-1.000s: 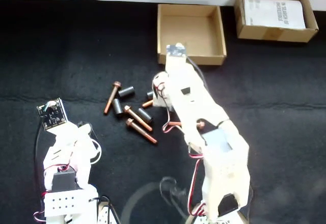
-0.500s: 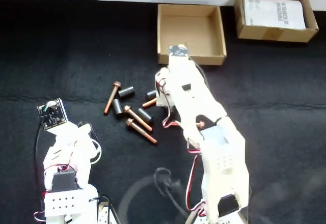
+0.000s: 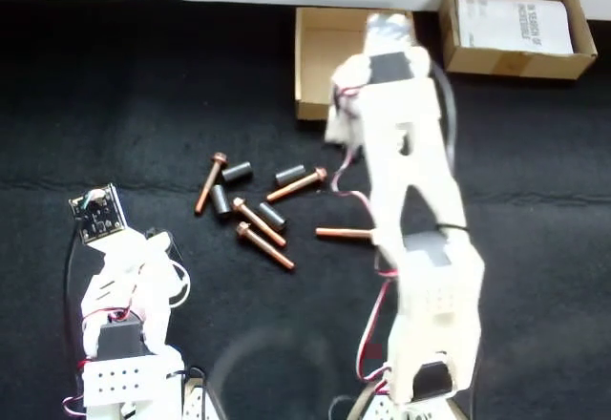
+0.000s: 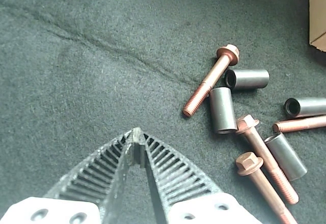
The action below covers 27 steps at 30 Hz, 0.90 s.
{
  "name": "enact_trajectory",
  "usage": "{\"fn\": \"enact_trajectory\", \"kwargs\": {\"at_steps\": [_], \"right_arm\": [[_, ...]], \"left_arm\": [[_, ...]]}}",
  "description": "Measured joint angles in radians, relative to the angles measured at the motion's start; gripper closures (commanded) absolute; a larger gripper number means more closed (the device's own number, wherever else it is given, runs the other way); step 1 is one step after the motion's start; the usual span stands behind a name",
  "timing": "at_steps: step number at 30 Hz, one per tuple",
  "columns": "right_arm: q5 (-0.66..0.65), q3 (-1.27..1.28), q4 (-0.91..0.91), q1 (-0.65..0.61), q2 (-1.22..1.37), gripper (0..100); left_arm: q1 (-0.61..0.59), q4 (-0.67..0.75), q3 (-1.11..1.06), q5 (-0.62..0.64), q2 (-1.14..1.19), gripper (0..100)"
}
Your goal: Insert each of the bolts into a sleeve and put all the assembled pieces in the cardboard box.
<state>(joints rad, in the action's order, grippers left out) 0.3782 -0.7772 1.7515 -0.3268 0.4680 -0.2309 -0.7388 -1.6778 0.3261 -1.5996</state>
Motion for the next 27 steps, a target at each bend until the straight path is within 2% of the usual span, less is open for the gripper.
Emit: {"fn": "enact_trajectory", "kwargs": {"at_steps": [8,17,22,27], "right_arm": [[0.000,-0.009,0.003,0.068,-0.410,99.2],[0.000,-0.011,0.003,0.258,-0.867,99.2],[-0.109,0.104,0.003,0.376,-1.165,99.2],[-0.236,0.399,0.005,0.526,-1.478,99.2]], "left_arm": [[0.000,0.000,0.000,0.000,0.000,99],[0.000,-0.054,0.000,0.000,0.000,99],[0.000,-0.097,0.000,0.000,0.000,99],[0.000,-0.298,0.040,-0.029,0.000,99]]}}
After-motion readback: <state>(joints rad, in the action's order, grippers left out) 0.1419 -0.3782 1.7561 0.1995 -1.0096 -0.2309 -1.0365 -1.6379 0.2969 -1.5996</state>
